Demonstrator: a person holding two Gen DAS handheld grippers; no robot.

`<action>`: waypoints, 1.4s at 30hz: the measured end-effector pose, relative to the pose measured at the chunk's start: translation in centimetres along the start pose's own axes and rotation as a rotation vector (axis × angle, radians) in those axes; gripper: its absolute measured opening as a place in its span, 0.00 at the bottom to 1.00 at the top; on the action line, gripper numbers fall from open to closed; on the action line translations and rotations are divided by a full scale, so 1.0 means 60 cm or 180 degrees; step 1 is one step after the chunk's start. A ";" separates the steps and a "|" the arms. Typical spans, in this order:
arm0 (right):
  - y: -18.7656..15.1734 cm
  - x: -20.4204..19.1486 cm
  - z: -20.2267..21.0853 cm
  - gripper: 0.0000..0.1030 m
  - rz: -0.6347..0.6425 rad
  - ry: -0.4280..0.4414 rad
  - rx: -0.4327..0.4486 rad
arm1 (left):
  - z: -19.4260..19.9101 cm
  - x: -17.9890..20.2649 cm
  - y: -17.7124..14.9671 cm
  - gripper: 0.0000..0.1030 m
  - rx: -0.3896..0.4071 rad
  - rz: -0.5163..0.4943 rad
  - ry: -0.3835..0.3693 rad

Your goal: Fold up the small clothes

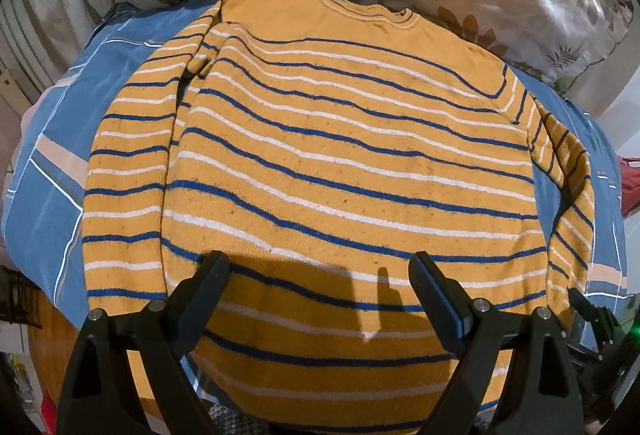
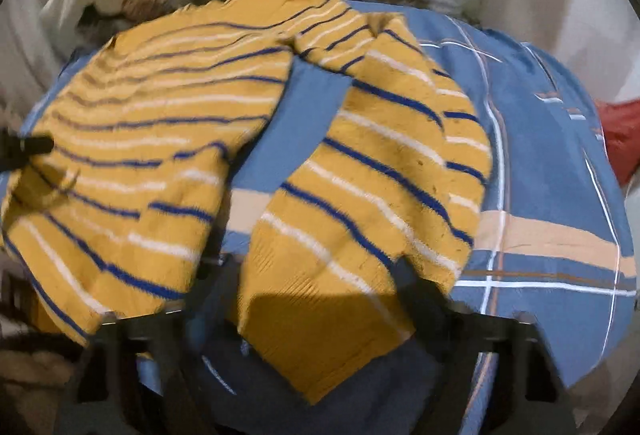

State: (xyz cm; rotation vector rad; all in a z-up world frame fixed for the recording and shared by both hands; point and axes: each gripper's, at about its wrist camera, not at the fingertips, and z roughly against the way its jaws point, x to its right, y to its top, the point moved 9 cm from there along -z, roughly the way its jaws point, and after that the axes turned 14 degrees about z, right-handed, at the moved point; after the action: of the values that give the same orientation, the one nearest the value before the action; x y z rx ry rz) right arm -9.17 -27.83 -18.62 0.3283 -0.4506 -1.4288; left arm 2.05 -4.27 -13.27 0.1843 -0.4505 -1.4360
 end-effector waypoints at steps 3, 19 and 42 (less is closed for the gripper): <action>0.018 0.026 0.013 0.07 -0.0166 0.0168 0.0037 | 0.003 -0.003 0.005 0.88 -0.0003 0.0062 -0.0023; -0.003 0.498 0.094 0.27 -0.1792 -0.1684 0.0062 | 0.081 -0.194 0.100 0.88 0.0441 0.0992 0.0050; 0.247 -0.013 0.003 0.59 -0.0407 -0.0162 0.0435 | 0.027 -0.361 0.073 0.10 -0.0037 0.1096 -0.0013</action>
State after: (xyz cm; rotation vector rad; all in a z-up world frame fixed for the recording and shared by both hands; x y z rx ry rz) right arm 3.55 -25.24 -11.45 0.4379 -0.5788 -1.5369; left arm 3.93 17.81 -14.20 0.0888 -0.4530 -1.1014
